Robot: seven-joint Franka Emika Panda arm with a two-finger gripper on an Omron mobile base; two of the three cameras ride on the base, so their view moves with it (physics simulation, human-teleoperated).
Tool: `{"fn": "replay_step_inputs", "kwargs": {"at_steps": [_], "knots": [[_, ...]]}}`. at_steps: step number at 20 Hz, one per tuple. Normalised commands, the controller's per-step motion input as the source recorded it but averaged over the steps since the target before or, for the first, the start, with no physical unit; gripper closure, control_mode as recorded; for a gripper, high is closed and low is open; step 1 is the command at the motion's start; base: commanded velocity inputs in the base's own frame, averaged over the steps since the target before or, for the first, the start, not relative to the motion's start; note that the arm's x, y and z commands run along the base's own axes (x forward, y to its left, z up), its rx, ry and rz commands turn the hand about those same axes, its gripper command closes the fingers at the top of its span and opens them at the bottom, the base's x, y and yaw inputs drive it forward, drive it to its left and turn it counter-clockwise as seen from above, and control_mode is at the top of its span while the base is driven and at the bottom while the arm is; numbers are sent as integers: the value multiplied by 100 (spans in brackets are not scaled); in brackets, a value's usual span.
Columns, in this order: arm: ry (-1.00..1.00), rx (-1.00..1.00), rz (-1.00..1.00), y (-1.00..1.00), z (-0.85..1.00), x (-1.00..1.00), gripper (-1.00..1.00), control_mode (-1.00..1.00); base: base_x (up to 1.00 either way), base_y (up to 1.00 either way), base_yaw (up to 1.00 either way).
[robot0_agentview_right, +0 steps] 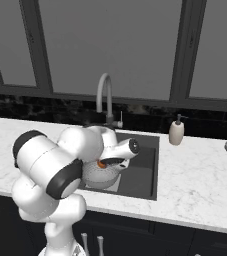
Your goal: Put the colander in the sink, put the apple in the colander, and turn on the sink faucet and pour water over the colander.
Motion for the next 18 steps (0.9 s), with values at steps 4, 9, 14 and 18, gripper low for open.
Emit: {"fn": "replay_step_inputs", "kwargs": {"at_steps": [4,9,14,18], "knots": [[0,0,0,6,-22,-1,100,-100,0,0,0],[0,0,0,0,-15,-9,100,-100,0,0,0],[0,0,0,1,-12,1,100,-100,0,0,0],[0,0,-1,3,-12,7,100,-100,0,0,0]]}}
